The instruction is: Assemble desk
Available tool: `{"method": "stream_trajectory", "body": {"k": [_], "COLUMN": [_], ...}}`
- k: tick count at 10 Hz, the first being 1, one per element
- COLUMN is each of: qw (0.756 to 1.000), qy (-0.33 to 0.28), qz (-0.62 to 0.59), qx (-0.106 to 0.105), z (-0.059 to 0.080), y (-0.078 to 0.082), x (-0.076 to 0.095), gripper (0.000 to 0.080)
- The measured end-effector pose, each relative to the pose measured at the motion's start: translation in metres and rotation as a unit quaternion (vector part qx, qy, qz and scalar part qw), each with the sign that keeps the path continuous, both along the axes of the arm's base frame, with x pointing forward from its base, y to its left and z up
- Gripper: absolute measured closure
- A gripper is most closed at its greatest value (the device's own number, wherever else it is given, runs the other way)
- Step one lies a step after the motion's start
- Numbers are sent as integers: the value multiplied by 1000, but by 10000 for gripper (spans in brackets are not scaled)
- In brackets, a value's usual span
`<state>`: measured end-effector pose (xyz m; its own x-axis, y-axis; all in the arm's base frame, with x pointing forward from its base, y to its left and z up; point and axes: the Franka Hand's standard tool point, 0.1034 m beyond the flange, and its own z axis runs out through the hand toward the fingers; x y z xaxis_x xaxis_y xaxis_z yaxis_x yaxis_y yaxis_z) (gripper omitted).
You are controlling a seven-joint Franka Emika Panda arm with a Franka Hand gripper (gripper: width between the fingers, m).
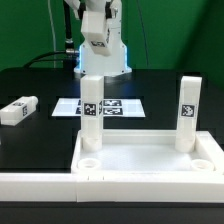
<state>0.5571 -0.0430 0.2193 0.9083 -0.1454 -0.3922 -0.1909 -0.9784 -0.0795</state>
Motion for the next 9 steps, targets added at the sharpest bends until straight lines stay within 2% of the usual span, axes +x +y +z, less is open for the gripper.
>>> {"method": "stream_trajectory", "body": {"k": [2, 3, 5, 6, 7, 9], "qw": [998, 995, 986, 980, 977, 963], "qy": [-65, -94, -161, -185, -196, -257], "qz": [-8, -8, -5, 5, 13, 6], "qx": [-15, -33, -52, -71, -80, -80], "z": [0, 3, 14, 17, 18, 16], "y": [2, 13, 36, 46, 56, 62], "x": [3, 16, 47, 57, 60, 66], "gripper": [511, 511, 511, 511, 511, 511]}}
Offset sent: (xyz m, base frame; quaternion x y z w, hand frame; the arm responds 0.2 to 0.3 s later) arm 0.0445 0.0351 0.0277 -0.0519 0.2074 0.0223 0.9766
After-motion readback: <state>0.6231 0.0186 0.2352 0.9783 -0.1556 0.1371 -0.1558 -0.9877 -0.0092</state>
